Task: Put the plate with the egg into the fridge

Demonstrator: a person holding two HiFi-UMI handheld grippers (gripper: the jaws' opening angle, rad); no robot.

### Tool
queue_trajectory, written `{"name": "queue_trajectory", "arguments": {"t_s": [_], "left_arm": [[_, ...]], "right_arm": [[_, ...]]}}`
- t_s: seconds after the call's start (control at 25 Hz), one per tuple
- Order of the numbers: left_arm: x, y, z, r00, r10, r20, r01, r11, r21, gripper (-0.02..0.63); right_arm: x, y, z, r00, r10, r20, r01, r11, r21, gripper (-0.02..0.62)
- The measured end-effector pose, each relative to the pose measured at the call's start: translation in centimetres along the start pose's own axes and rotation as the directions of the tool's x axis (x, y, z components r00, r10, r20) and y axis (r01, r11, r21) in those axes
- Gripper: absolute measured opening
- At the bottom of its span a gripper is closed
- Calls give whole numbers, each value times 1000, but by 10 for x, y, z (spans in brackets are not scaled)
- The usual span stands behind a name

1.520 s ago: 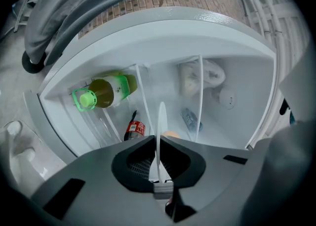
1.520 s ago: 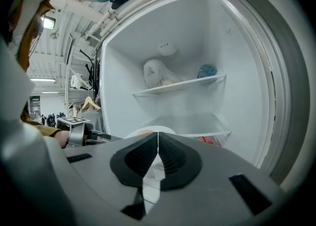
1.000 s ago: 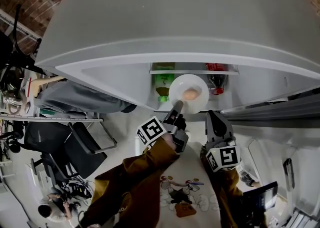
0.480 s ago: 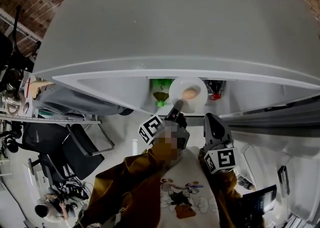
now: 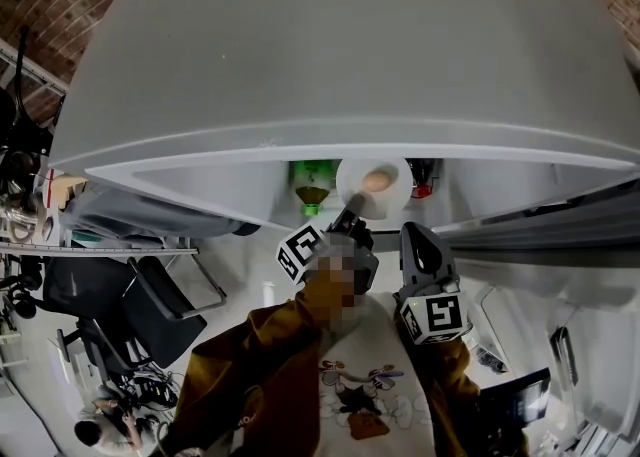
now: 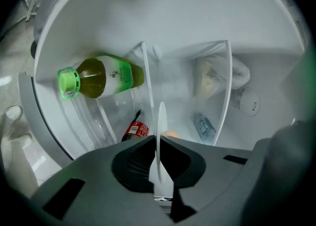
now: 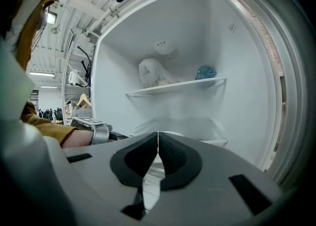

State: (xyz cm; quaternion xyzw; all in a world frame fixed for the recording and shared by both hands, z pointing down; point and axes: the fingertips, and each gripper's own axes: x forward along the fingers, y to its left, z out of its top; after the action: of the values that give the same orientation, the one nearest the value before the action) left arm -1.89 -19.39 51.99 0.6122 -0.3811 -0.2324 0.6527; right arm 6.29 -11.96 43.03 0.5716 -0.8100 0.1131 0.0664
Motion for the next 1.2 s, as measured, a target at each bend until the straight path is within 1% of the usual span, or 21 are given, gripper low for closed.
{"name": "queue_trajectory", "arguments": {"t_s": [0.2,0.4,0.76,0.92,1.2], "left_arm": [[16,-3,-5,1000,-4,-24,4,1000,-4,26],[28,-1,-8,999,10,-31,-10,1000,-11,26],[42,-2,-8,999,21,-34,-22,1000,-20,26],[47,-3,-9,999,25,-36,-26,1000,-18,26],[55,-4,-13,998,32,-52,-33,999,-11,26]], "right_arm": [[-5,-7,-2,1000,-24,2,24,1000,11,6],[-7,-15,-4,999,-49,6,49,998,30,6],[-7,-18,-3,998,-57,8,56,998,31,6],[-8,-19,-7,998,-65,6,64,996,54,6],[-5,-20,-9,998,-70,-3,70,997,41,6]]}}
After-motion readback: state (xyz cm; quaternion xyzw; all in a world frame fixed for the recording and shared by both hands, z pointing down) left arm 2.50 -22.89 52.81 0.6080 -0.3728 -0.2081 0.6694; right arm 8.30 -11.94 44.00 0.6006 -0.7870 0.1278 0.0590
